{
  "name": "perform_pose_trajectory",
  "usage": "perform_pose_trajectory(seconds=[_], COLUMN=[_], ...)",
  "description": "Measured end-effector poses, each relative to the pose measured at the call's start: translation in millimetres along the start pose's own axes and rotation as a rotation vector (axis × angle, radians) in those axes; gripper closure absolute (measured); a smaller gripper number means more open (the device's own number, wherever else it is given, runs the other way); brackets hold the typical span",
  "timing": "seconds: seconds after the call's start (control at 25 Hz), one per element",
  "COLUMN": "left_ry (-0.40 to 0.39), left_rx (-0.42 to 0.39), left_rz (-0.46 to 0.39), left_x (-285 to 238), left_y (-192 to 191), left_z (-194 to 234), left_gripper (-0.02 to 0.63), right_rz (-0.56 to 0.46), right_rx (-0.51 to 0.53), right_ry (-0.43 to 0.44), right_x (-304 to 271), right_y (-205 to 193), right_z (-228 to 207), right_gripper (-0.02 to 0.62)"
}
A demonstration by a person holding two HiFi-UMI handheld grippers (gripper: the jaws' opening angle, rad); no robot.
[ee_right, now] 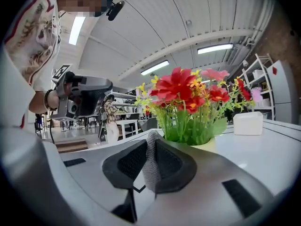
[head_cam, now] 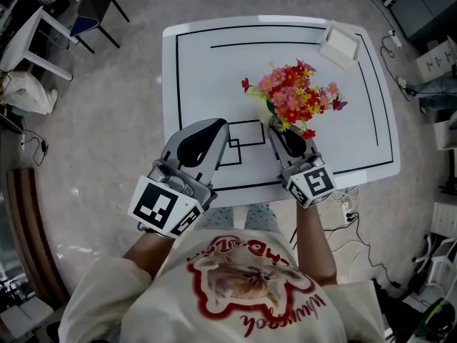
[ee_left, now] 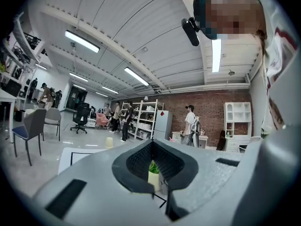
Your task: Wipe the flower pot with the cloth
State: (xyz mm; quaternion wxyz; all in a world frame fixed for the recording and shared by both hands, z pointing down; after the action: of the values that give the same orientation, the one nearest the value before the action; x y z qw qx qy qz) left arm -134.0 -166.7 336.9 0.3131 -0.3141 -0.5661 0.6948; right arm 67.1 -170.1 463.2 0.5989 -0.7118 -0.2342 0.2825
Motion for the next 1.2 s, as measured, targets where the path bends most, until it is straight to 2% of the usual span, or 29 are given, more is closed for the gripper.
perform_pose_trajectory(seconds=[0.36, 0.48, 0.6, 0.72, 0.8, 0.92, 1.04, 1.2], left_ry=[-0.03, -0.084, -0.155, -0.256, -0.336, -0.416, -0.434, -0.417], left_rx=[-0.01, 0.0, 0.044, 0.042, 0.004, -0.093, -0.171, -0.297], left_rz=[0.051, 0.058, 0.075, 0.097, 0.108, 0.108, 0.092, 0.035], left_x=[4.2, 3.8, 3.3, 6.8, 8.3, 7.3, 2.5, -1.6], left_y=[-17.8, -22.3, -26.9, -25.7, -21.5, -16.2, -13.4, -8.5], left_z=[9.2, 11.0, 17.1, 17.0, 11.8, 1.2, -7.7, -14.1], left_gripper=[0.604, 0.604, 0.6, 0.487, 0.425, 0.408, 0.408, 0.408], right_rz=[-0.021, -0.031, -0.062, -0.119, -0.141, -0.16, -0.159, -0.143], right_rx=[-0.017, -0.047, -0.059, -0.057, -0.058, -0.059, -0.041, -0.027], right_ry=[0.014, 0.043, 0.099, 0.149, 0.177, 0.215, 0.253, 0.288], right_x=[-12.9, -14.5, -11.4, -4.8, -3.2, -3.5, -6.7, -9.7], right_y=[7.4, 14.3, 34.9, 67.0, 87.5, 111.8, 126.8, 139.3], right_z=[18.6, 30.6, 52.8, 72.4, 78.2, 79.9, 82.5, 88.1], right_gripper=[0.545, 0.545, 0.545, 0.545, 0.545, 0.545, 0.545, 0.545])
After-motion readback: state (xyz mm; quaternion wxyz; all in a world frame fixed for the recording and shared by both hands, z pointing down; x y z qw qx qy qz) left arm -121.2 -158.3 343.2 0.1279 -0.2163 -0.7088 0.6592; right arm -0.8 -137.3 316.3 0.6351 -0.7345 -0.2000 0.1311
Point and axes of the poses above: the fingertips, and each gripper's own axes: x backward along the fingers, z to its left, y out of its top, the point moved 7 cm from there along x, backward along the fingers, and after that the axes turned 11 degrees about y, right-handed, at the moved point
